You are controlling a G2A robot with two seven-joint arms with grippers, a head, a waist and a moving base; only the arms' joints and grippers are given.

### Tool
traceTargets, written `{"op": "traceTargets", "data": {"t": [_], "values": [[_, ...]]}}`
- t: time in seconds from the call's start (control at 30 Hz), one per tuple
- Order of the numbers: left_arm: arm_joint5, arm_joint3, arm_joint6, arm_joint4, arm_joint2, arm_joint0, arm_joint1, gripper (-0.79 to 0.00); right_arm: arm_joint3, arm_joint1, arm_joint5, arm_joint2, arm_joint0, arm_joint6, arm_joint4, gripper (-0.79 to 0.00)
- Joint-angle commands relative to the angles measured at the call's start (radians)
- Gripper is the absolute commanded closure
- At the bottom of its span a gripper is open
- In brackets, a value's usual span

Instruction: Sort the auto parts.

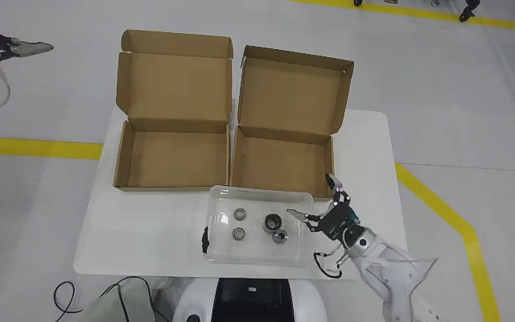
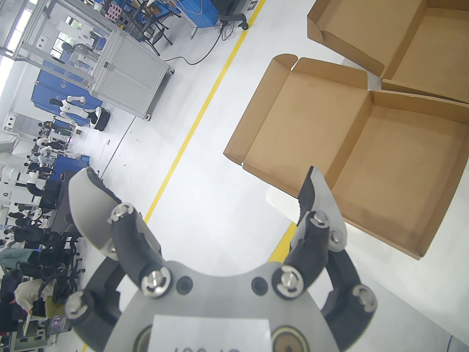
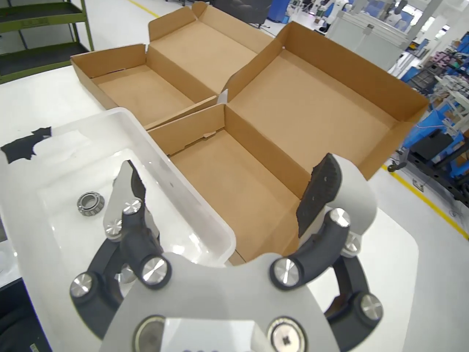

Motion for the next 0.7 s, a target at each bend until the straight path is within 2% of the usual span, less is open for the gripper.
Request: {"op": "traceTargets", "data": {"t": [0.0, 0.1, 0.67], "values": [[0.000, 0.000, 0.000, 0.000, 0.000, 0.000, 0.000, -0.785, 0.019, 0.002, -0.024, -0.012, 0.015, -0.004, 0.000, -0.785], [0.000, 0.000, 0.000, 0.000, 0.000, 0.000, 0.000, -0.785, 0.053, 0.004, -0.057, -0.026, 0.038, -0.027, 0.031, -0.785], [0.000, 0.000, 0.000, 0.000, 0.000, 0.000, 0.000, -0.785, 0.053, 0.004, -0.057, -0.026, 0.038, -0.027, 0.031, -0.785]]}}
